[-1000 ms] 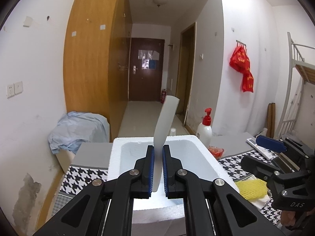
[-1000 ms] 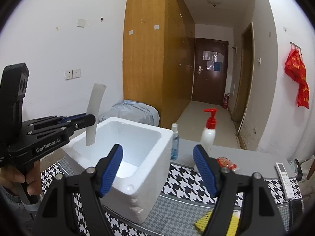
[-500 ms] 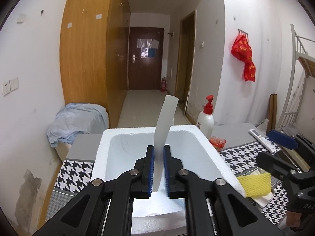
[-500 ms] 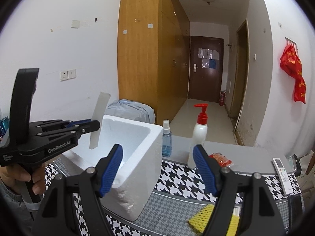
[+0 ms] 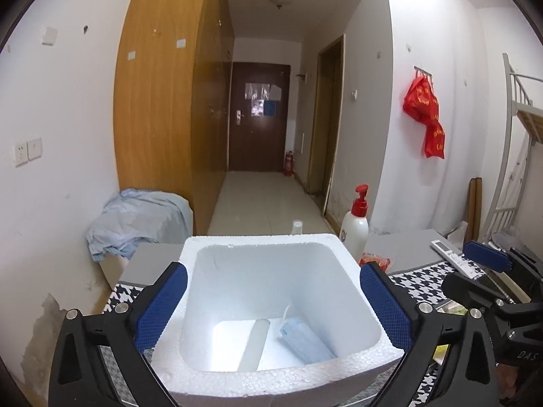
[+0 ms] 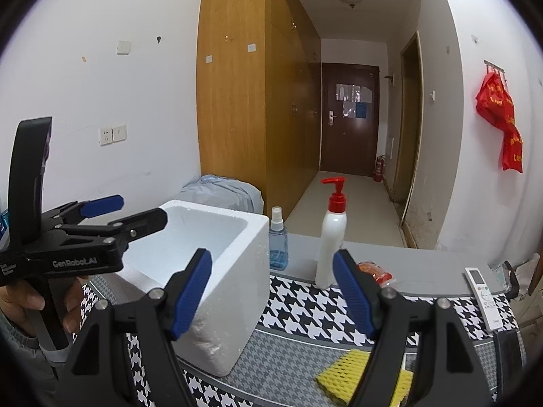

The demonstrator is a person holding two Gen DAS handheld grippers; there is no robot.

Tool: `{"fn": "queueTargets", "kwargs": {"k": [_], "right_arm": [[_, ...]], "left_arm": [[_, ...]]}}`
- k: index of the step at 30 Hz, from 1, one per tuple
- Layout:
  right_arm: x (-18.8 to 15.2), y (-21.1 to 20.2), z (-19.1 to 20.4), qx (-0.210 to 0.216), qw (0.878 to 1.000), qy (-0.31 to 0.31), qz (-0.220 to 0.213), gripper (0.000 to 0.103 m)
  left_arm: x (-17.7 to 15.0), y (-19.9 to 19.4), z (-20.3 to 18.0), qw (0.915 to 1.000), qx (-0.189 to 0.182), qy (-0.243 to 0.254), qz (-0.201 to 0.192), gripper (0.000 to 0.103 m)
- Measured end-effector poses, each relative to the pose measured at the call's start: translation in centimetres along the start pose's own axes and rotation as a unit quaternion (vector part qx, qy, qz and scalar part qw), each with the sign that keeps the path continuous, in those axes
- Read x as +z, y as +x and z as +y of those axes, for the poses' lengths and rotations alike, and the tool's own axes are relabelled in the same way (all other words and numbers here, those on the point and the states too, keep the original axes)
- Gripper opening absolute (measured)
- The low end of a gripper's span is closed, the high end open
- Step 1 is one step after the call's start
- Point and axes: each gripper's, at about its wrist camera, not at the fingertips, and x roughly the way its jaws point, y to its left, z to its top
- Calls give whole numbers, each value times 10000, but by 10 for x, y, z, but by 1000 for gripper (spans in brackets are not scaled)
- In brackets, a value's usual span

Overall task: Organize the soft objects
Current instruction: 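Withdraw both grippers from the box back toward the remaining items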

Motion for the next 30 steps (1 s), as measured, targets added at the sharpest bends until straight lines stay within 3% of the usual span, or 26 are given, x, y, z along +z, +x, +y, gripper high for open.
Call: {"fn": "queueTargets", "kwargs": {"k": [8,12,21,30], "right_arm": [[-3,-12,-5,-49,10000,33,-61,78],[-4,-22,-6,-124,9997,39,-201,92],[-8,-34,-13,-243,9990,95,-369,99],[-16,-47,-24,-385,9979,232,-467,102]], "left_arm": [[0,-18,-8,9999,-27,35,-142,102],[0,-28,-11,9997,-20,29,-233,102],[-2,-42,-26,9993,-28,92,-348,102],[-11,-52,-44,9987,-271,184,-383,102]]}}
